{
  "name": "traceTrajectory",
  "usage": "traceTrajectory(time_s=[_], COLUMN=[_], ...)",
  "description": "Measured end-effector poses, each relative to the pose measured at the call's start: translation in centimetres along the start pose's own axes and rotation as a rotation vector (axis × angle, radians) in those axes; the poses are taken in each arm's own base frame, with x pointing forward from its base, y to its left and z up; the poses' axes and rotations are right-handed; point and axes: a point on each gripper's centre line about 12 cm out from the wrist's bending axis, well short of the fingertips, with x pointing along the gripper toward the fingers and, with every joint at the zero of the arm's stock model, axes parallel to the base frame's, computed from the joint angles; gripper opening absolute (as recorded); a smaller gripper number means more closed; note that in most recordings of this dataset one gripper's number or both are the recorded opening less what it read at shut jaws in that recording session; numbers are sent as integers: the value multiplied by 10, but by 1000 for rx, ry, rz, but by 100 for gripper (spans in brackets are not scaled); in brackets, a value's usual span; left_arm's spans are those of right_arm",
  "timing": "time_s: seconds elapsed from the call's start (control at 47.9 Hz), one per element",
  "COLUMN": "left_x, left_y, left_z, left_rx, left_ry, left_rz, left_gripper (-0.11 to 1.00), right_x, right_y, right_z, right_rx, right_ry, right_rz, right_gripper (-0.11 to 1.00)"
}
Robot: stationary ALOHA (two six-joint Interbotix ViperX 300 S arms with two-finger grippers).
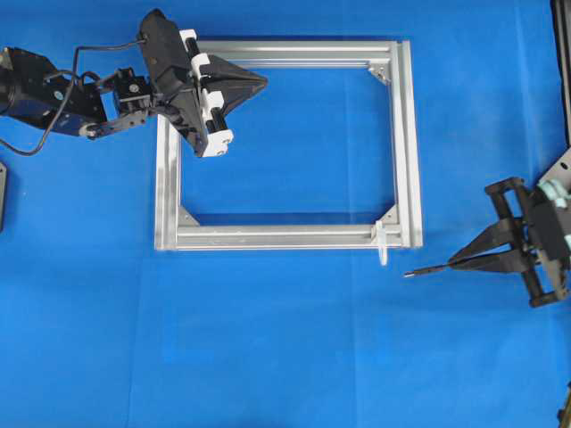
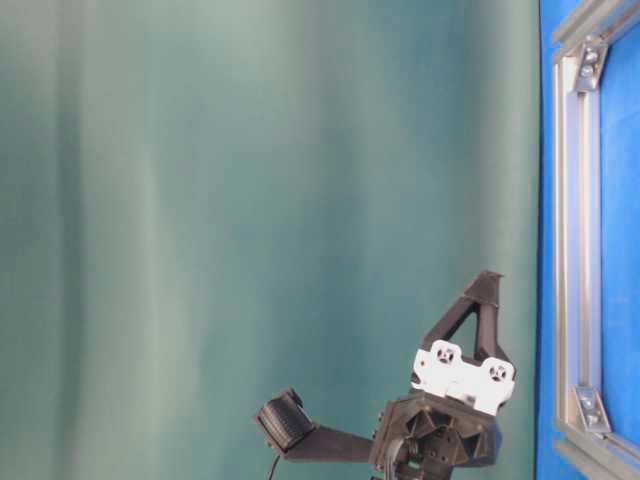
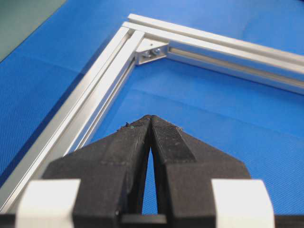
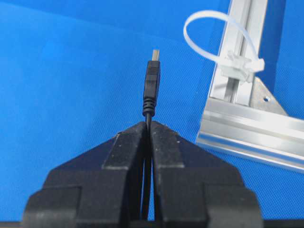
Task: Insert the wire through the string loop located on the right side.
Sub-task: 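Lift the cable and carry the plug toward the white zip-tie loop, then push the USB plug through the zip-tie loop with the right gripper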
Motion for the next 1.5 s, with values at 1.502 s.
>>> traceTrajectory(time_s=[1.502], left_x=[0], left_y=[0], left_z=[0], left_rx=[0], left_ry=[0], left_rz=[0], left_gripper=[0], right_x=[1], right_y=[-28], right_z=[0], right_rx=[70], right_ry=[-27], right_rz=[-135], right_gripper=[-4])
